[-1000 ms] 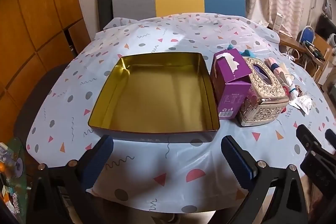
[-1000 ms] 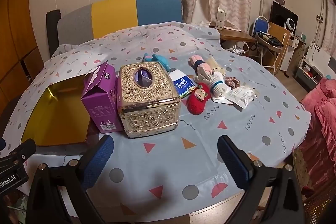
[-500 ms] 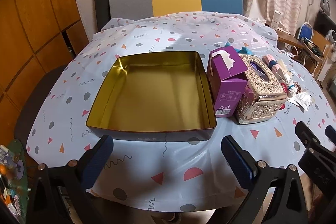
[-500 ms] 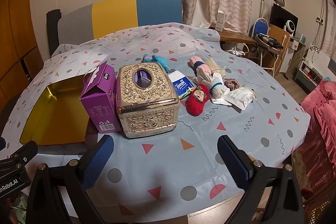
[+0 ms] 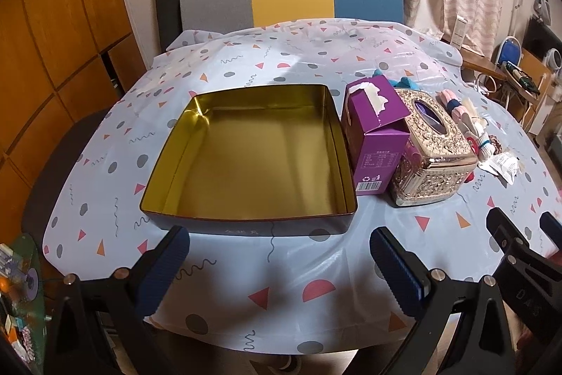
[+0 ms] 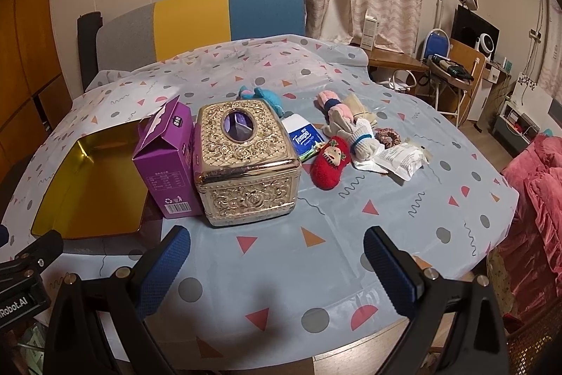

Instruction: Organize soft objects

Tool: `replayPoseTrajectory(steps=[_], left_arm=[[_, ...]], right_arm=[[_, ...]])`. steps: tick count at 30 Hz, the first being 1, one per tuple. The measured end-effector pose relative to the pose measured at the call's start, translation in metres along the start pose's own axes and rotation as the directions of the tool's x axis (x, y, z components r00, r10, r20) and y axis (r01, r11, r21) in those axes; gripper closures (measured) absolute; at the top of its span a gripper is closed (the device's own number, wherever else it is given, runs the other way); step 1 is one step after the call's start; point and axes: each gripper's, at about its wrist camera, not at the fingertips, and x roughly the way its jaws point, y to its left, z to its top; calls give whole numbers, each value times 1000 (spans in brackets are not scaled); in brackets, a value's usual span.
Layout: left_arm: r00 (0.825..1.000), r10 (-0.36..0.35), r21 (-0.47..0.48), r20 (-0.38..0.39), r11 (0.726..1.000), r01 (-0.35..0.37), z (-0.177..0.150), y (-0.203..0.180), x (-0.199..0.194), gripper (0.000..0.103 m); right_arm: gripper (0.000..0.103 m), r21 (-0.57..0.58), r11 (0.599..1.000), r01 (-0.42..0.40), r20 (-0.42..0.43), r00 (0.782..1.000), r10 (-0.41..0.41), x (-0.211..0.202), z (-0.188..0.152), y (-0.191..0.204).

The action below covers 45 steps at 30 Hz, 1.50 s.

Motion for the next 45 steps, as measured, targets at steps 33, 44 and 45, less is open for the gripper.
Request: replayPoseTrajectory(steps=[33, 44, 45], left_arm=[[1000, 6, 17, -28, 1000, -5, -2, -8, 8, 0], [999, 1, 29, -39, 1000, 0, -4, -13, 11, 0], [999, 0, 29, -41, 1000, 1, -4, -13, 12, 0]], right_arm=[[2, 16, 1000, -7, -4, 1000, 7, 2, -4, -7], [2, 10, 1000, -6, -2, 1000, 6, 6, -2, -9], [2, 12, 1000, -5, -6, 1000, 5, 8, -2, -9]])
